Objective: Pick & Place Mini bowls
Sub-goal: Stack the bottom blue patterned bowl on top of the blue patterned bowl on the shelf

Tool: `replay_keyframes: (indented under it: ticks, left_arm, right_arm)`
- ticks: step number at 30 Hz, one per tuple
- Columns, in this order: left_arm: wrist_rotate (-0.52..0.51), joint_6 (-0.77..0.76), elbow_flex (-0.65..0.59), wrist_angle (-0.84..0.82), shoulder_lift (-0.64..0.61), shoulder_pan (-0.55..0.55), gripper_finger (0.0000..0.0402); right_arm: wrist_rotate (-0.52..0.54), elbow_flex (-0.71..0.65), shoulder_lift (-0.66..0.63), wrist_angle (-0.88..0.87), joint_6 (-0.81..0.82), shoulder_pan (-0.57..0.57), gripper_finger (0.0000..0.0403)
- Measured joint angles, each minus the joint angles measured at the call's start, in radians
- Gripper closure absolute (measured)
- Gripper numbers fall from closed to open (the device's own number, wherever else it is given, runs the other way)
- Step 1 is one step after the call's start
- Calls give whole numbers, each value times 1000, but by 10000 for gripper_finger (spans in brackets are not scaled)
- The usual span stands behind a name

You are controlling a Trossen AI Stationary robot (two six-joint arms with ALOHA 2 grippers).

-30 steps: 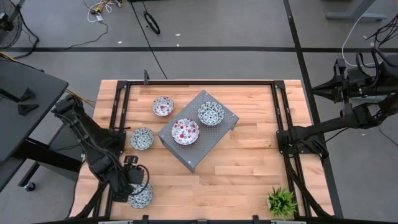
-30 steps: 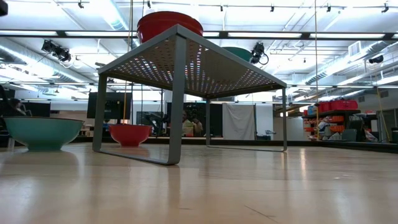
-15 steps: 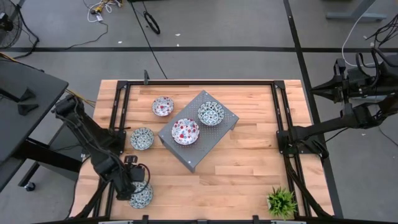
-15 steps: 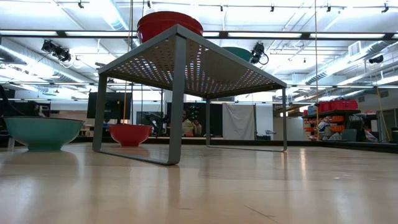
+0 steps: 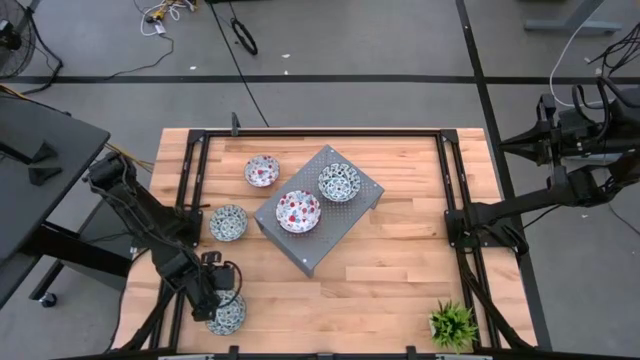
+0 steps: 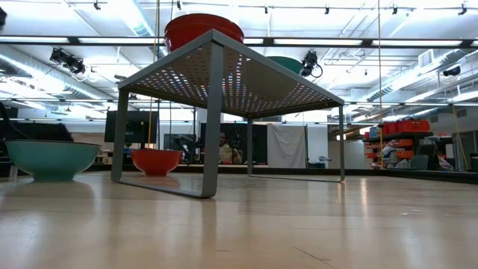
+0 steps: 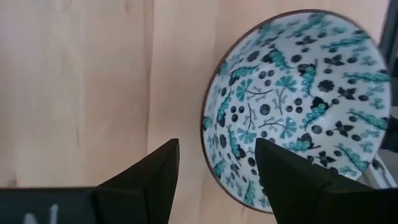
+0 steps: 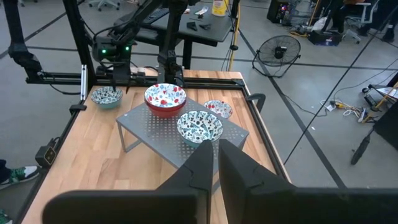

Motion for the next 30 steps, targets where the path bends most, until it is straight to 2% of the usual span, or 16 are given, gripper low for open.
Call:
replay_keyframes:
  ticks: [18, 30]
  left_arm:
    - [25, -9, -45, 42, 0, 54, 188]
    - [35, -9, -45, 43, 0, 54, 243]
  right_arm:
    - [0, 0, 0, 0, 0, 0, 376]
    - [0, 0, 0, 0, 0, 0, 376]
